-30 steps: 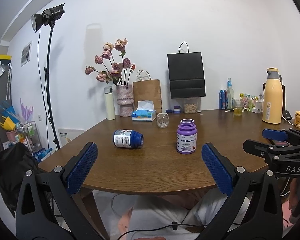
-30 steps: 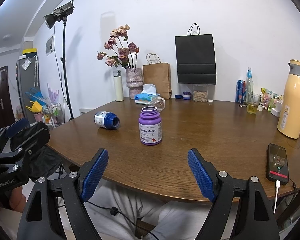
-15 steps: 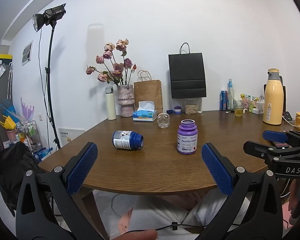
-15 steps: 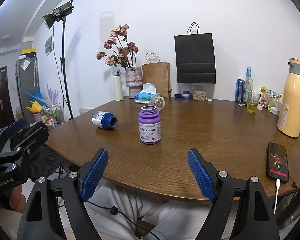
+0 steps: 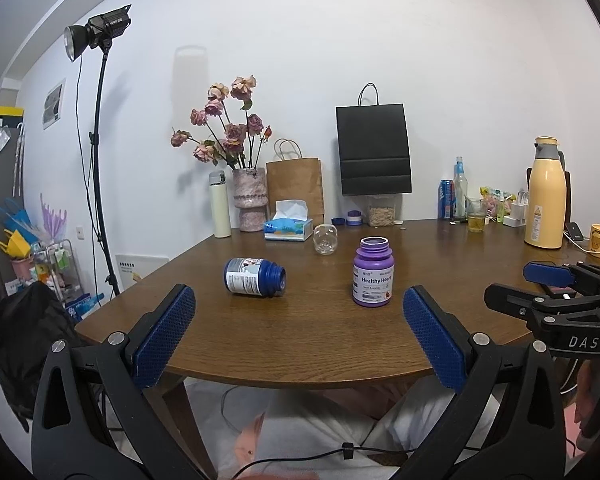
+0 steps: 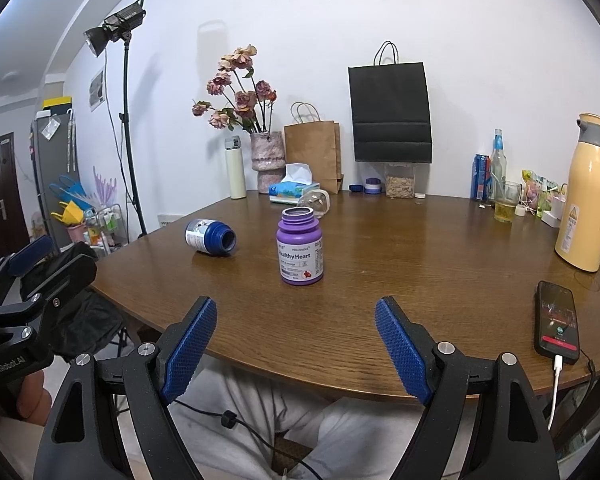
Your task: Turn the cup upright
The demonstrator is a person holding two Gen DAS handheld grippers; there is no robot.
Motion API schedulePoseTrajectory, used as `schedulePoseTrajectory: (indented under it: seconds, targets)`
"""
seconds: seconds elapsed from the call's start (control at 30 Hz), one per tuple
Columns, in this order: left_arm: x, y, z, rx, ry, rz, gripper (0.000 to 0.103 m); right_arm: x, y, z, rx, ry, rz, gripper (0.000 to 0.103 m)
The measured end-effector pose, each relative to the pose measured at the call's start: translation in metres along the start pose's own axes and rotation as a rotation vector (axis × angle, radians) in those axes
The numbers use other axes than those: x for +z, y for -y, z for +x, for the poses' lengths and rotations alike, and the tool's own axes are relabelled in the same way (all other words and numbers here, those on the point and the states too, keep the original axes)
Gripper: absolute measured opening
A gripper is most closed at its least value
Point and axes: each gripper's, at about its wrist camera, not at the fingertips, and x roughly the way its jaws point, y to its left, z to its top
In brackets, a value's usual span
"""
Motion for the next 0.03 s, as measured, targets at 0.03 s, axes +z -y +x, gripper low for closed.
schedulePoseTrajectory:
  seconds: [0.03]
  targets:
    - [0.0000,-0.0004,0.0002,-0.001,0.001,0.000,0.103,0.0000,-0.0001,0.0000,0.000,0.000,0.001,0.086]
